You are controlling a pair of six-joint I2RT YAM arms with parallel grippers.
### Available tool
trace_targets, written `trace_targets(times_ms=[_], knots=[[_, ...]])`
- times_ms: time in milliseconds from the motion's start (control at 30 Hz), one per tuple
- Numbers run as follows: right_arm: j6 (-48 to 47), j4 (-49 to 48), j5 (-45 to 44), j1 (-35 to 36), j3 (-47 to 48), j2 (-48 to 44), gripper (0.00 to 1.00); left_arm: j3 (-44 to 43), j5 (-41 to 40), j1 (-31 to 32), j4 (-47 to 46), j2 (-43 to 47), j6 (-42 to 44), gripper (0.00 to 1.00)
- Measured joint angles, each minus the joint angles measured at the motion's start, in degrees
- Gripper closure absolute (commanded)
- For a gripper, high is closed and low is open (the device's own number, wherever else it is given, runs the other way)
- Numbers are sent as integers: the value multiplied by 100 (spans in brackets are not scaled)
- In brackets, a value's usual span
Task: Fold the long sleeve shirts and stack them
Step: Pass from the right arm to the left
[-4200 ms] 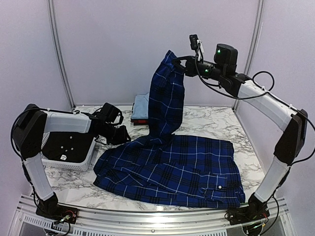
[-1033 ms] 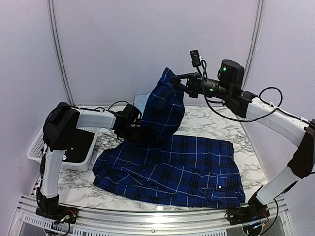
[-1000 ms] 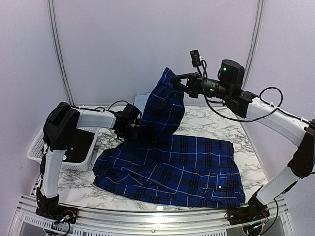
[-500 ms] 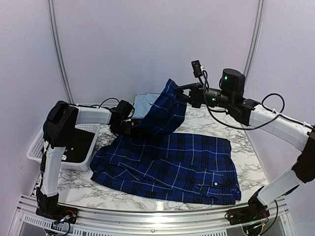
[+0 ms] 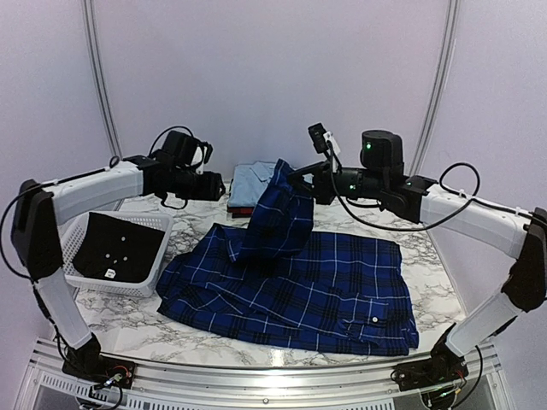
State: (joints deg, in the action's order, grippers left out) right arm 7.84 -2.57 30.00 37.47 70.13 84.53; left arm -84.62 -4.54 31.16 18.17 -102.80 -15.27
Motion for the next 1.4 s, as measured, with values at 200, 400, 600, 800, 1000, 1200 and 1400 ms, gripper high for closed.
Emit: trace_targets(times_ms=[200,400,600,800,1000,1200,1400], knots=[[-302,286,-304,308,345,376,100,26,1847,28,-463,933,212,26],[-468,490,-398,516,501,531,100,247,3342,146,-866,949,267,26],[-540,570,-466,540,625,560,100,557,4483,212,-1475,909,48,26],[-612,664,-485,540,671,640,100,597,4920,291,-1895,905,-81,29],[-621,678,-485,546,743,748,100,570,4935,407,-1941,704,-74,50],[-636,713,-503,555,769,752,94,568,4846,444,-1921,575,-74,96],[-616,754,-772,562,774,752,60,555,4721,492,-1932,570,-92,100]])
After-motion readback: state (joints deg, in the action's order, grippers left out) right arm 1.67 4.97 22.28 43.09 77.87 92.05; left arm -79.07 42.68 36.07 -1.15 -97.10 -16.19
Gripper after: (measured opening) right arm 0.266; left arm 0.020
